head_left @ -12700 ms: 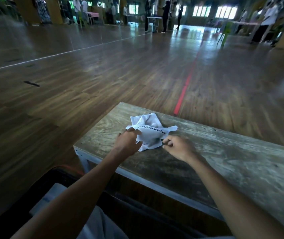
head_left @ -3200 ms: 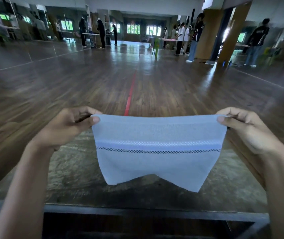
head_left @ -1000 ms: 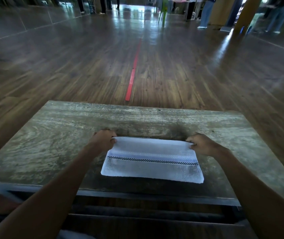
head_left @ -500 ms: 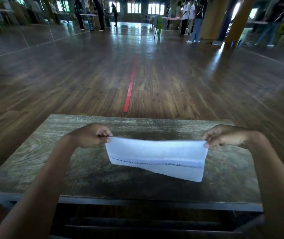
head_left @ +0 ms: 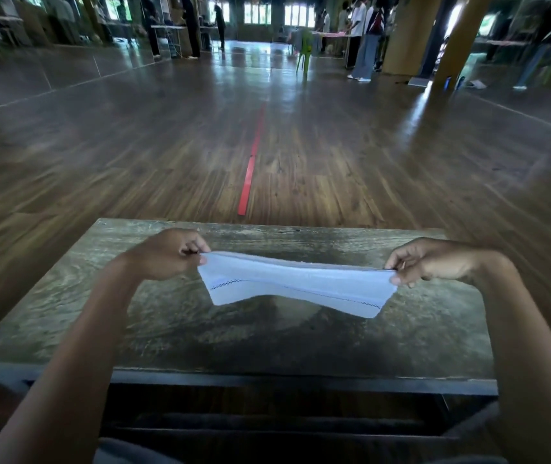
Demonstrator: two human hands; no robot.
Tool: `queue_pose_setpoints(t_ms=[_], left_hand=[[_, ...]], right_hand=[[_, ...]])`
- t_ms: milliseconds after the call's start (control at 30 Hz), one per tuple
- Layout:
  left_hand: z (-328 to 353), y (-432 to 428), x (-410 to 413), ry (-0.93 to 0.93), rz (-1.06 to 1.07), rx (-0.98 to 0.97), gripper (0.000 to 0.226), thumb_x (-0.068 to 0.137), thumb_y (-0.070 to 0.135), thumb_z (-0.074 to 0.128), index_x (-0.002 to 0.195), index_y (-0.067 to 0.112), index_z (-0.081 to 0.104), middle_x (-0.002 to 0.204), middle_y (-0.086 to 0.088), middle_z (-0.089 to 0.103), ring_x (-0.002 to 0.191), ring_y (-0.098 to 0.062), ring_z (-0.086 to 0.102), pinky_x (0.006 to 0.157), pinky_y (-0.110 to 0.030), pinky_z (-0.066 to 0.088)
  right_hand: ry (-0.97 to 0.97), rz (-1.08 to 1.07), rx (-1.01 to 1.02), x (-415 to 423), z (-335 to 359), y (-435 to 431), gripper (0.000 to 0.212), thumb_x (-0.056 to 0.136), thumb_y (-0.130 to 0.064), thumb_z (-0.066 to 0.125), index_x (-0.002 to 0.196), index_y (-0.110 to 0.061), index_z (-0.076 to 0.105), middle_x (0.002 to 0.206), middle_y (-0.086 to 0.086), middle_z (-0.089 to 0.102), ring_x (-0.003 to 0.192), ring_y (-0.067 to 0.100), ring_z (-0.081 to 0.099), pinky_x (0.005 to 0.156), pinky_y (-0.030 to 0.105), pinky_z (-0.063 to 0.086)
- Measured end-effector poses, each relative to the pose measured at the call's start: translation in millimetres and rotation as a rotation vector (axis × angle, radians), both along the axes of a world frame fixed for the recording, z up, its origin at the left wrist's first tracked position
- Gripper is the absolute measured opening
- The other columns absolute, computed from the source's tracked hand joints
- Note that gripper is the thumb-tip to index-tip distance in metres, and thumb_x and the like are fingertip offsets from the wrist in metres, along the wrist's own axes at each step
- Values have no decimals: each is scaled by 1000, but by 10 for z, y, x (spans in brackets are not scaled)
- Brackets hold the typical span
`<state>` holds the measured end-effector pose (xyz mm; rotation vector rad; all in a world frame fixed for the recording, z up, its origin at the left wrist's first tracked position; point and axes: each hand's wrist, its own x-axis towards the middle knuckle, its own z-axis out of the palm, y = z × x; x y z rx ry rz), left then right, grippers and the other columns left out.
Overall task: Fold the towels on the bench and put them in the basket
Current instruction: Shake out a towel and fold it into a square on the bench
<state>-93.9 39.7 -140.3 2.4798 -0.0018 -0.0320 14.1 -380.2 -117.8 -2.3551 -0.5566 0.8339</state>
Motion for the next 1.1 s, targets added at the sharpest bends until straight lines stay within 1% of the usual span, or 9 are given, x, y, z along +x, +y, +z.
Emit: queue_pose_setpoints(t_ms=[67, 200, 300, 400, 500, 600, 767, 933, 1100], left_hand=[[-1, 35, -56, 154, -55, -16, 10, 89, 16, 63, 94, 24, 62, 105, 0, 65, 101, -13, 60, 90, -24, 46], [-101, -9, -78, 242, -94, -81, 10, 90, 15, 60, 95, 24, 62, 103, 6, 65, 101, -8, 60, 82, -13, 43], [-192, -36, 17, 104, -21, -78, 15, 91, 13, 60, 88, 28, 60, 100, 0, 66, 100, -17, 61, 85, -25, 47], [-256, -38, 164, -172, 102, -51, 12, 91, 16, 58, 85, 27, 59, 96, -3, 68, 96, -22, 63, 92, -43, 47], [-323, -68, 250, -443, 242, 169, 12, 89, 24, 55, 98, 22, 62, 92, 1, 67, 93, -17, 58, 89, -32, 24], [-541, -98, 214, -549, 218, 345, 21, 84, 29, 49, 99, 22, 62, 95, 2, 66, 98, -20, 58, 82, -30, 15], [-1080, -26, -32, -426, -83, 454, 23, 82, 36, 40, 96, 27, 56, 98, 2, 65, 96, -16, 57, 78, -27, 16], [-1362, -50, -236, -325, -233, 492, 18, 81, 35, 43, 89, 25, 55, 89, 4, 64, 86, -11, 55, 73, -26, 17], [-1479, 0, -426, -337, -294, 487, 12, 77, 39, 48, 88, 32, 47, 84, 9, 59, 81, -13, 58, 77, -31, 24]], right_hand=[[26, 18, -24, -40, 65, -26, 12, 76, -15, 76, 86, -18, 70, 70, -1, 63, 61, 6, 52, 58, 23, 31], [-25, -2, -65, -13, 82, -29, 13, 77, -14, 76, 89, -16, 70, 74, 3, 63, 61, 6, 55, 64, 22, 35], [-142, -107, -16, 40, -56, 12, 10, 81, -11, 72, 88, -16, 69, 74, 8, 65, 62, 8, 58, 70, 23, 40], [-263, -239, 112, 63, -184, 63, 11, 82, -9, 70, 84, -19, 66, 72, 10, 67, 62, 10, 60, 68, 24, 43], [-520, -345, 283, 83, -246, 150, 7, 84, -2, 65, 90, -7, 67, 79, 17, 66, 62, 14, 56, 57, 12, 42], [-747, -386, 268, 51, -418, 219, 12, 81, 2, 65, 87, -9, 66, 78, 1, 60, 59, -1, 54, 54, 5, 37], [-716, -73, 0, -56, -1161, 18, 18, 77, 2, 71, 84, -13, 66, 86, 2, 58, 79, 22, 60, 64, 9, 36], [-585, 38, -111, -312, -1394, -90, 16, 82, -7, 67, 85, -22, 61, 88, -10, 51, 80, 9, 52, 63, 12, 35], [-452, 105, -106, -462, -1434, -143, 38, 80, -7, 68, 76, -39, 47, 83, -14, 52, 74, 3, 52, 63, 20, 38]])
